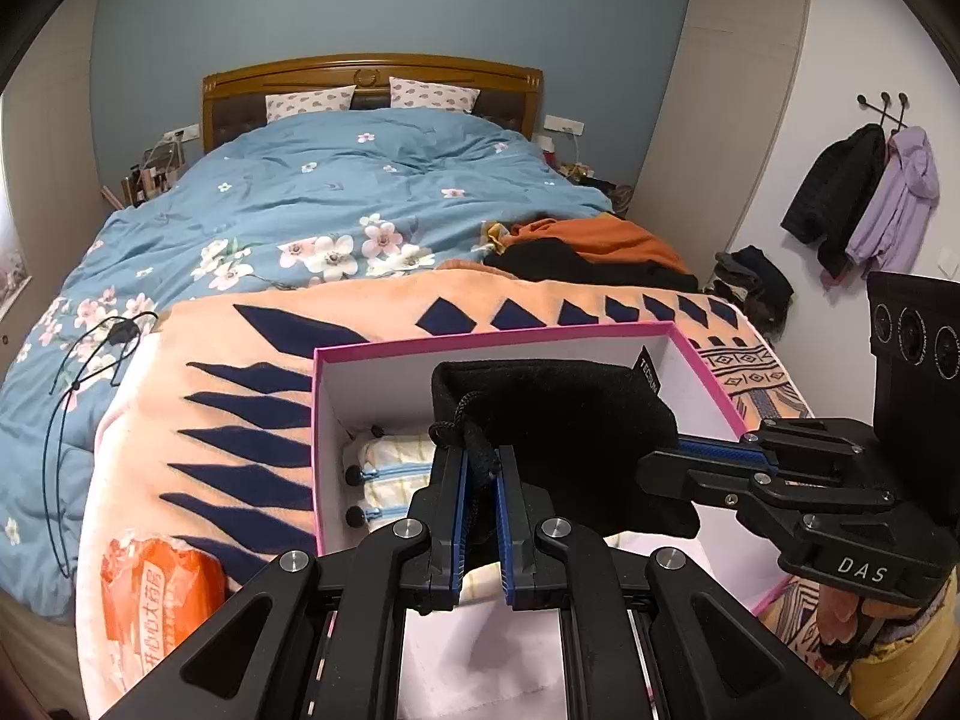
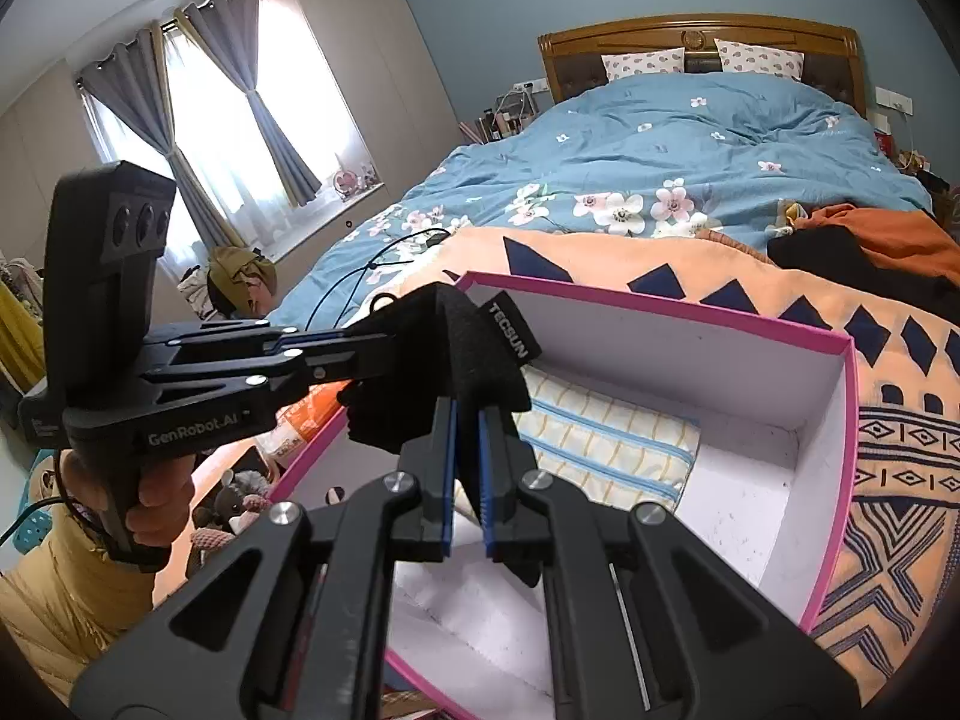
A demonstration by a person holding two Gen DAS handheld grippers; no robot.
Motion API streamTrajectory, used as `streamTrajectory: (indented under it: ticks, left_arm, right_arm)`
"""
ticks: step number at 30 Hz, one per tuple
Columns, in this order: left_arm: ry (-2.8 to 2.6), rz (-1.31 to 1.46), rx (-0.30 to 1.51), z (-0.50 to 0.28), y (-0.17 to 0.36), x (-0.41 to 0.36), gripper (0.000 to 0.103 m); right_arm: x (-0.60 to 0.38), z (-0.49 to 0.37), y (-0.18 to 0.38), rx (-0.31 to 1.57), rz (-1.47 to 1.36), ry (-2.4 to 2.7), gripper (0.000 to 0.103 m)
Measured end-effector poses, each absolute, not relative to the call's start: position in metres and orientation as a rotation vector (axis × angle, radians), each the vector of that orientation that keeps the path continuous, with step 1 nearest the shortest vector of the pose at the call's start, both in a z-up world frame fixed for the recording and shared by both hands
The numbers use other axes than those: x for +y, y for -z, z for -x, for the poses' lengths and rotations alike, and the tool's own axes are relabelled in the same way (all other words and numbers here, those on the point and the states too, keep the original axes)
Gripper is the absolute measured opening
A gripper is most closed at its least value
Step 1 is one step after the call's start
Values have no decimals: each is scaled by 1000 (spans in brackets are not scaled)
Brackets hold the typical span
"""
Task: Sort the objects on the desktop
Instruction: 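Lower the black bag onto the striped pouch and open the left gripper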
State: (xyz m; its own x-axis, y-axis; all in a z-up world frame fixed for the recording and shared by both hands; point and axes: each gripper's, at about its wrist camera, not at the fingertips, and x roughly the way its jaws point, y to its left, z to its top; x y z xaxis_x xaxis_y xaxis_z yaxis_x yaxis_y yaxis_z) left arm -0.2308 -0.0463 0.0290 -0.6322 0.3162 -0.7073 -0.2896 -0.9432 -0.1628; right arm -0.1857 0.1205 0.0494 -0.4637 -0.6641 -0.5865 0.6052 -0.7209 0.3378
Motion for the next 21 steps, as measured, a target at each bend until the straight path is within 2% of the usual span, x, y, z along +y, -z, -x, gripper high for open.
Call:
streamTrajectory:
  ticks: [21]
  left_arm:
    - [-2595,1207,-45,260,-9,-48,7]
  right_arm:
    - [104,219,-30,-60,-1040,2196,8]
